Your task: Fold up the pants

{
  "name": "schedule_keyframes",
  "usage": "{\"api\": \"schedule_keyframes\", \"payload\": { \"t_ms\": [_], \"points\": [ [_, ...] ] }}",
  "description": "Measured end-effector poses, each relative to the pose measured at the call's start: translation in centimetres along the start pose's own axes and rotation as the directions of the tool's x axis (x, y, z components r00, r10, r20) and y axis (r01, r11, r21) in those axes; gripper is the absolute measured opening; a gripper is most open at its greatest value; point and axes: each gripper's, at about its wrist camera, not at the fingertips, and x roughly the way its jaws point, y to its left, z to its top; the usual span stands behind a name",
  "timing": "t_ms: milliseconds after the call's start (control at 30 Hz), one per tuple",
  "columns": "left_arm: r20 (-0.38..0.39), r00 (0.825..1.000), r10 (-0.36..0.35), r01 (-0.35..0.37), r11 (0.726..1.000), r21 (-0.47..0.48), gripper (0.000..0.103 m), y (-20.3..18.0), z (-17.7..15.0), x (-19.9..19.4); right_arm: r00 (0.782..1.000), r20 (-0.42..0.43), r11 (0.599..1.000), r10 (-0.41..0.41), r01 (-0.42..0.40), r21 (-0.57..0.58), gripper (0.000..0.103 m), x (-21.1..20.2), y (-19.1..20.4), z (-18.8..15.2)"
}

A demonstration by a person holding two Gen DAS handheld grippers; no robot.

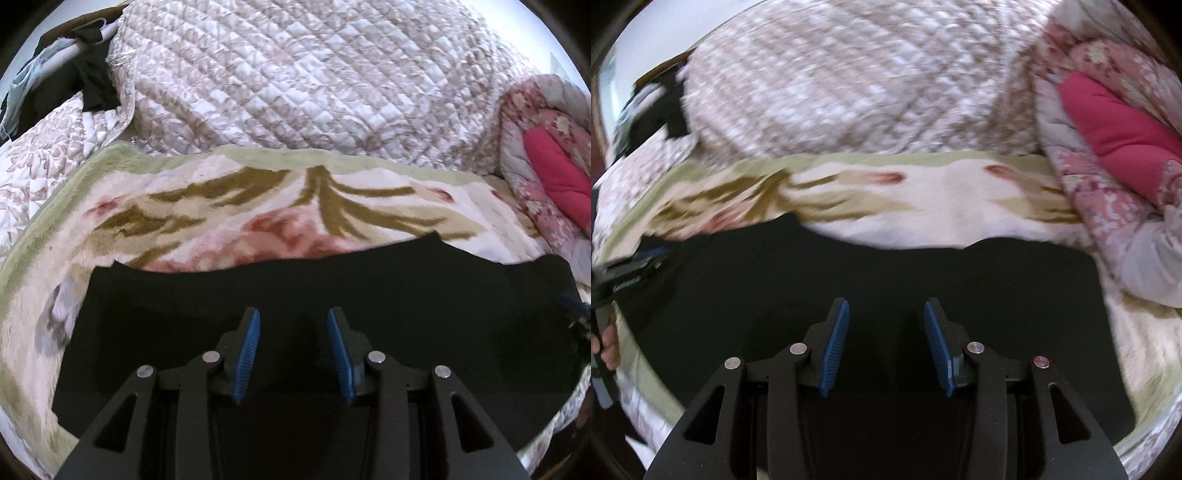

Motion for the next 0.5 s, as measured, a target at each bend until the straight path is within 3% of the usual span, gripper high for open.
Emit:
{"api": "schedule_keyframes", "payload": {
  "t_ms": [167, 233, 300, 500],
  "points": [
    [-0.009, 0.999, -0.043, 0.044, 0.999, 0.027, 0.041, -1.6, -2.0, -1.4, 0.998, -0.034, 0.998, 0.044, -0.045, -0.034, 0.043, 0.0, 2.7, -2.6],
    [-0.016, 0.999, -0.050, 0.051, 0.998, 0.033, 0.041, -2.1, -2.9, -1.6, 0.999, -0.035, 0.997, 0.026, -0.029, -0.066, 0.044, 0.1, 3.3, -3.2],
    [-0.038, 0.998, -0.055, 0.057, 0.998, 0.038, 0.041, -2.4, -3.7, -1.3, 1.000, -0.024, 0.994, 0.018, -0.020, -0.107, 0.051, 0.5, 3.8, -3.6],
    [-0.033, 0.998, -0.047, 0.048, 0.998, 0.034, 0.041, -2.8, -4.5, -1.7, 1.000, -0.014, 0.994, 0.011, -0.013, -0.105, 0.052, 0.0, 4.0, -3.7]
  ]
}}
